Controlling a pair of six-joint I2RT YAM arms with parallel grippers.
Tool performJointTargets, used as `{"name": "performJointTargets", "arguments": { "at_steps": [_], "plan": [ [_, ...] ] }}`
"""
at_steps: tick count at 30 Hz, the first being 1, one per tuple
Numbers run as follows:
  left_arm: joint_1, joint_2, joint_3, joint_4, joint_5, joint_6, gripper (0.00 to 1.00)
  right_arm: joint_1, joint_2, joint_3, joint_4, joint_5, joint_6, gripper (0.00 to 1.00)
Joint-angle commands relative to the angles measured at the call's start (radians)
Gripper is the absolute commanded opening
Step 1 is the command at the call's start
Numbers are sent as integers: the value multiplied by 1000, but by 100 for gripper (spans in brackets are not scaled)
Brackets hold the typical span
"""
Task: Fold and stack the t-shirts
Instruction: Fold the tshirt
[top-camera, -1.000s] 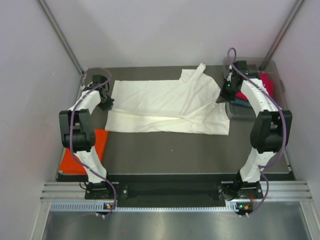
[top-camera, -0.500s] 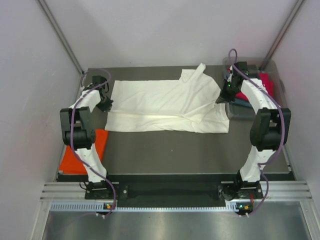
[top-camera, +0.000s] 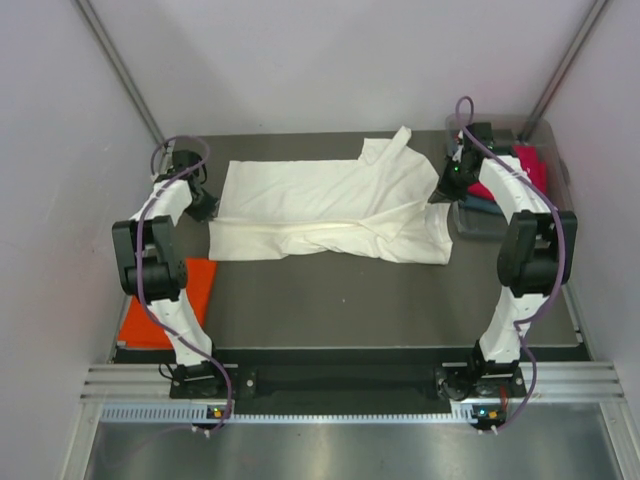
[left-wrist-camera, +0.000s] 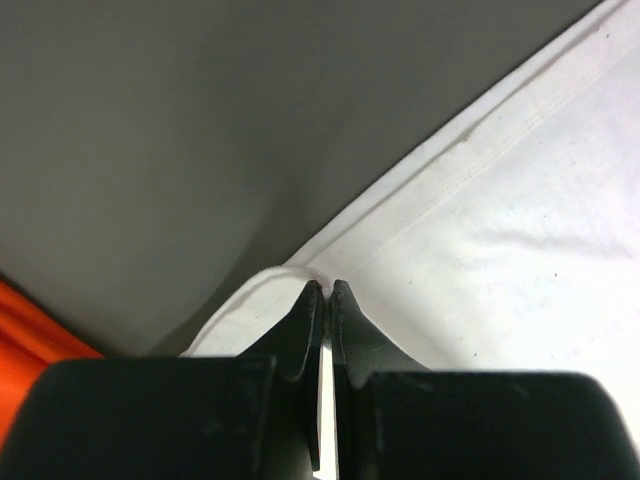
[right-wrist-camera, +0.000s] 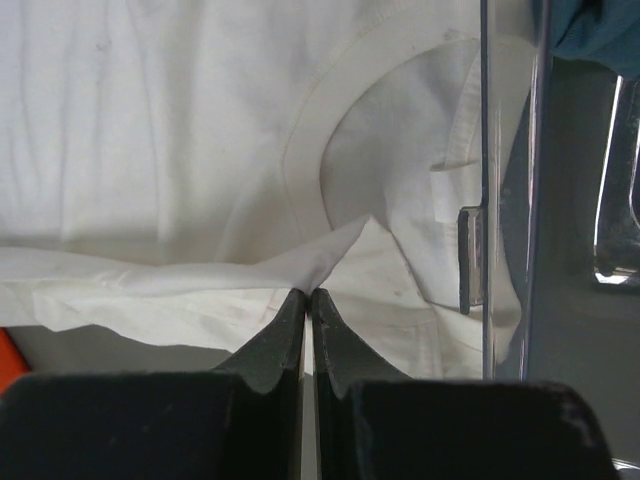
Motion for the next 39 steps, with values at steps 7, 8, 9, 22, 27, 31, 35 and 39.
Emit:
{"name": "performJointTargets", "arguments": {
  "at_steps": [7,8,9,22,27,31,35,39],
  "plan": [
    [2,48,2,29,61,15,0,-7,39,151,-32,79,16,0],
    [2,50,4,29,61,18,0,-7,42,154,-30,81,16,0],
    [2,53,4,29,63,18,0,-7,46,154,-29,78,17,0],
    [4,82,25,-1,70,44,0,-5,72,166,-49,90,-4,0],
    [2,-18,13,-31,72,50,0,-7,-28,129,-92,92,-21,0],
    [-2,-193,-11,-97,75,72,0,11,-181,38,-133,90,-4,0],
    [-2,-389,-175,-133,95,56,0,31,-380,-114,-161,92,0,0],
    [-2,-623,-341,-195,126,29,0,36,-636,-314,-208,89,-7,0]
  ]
}}
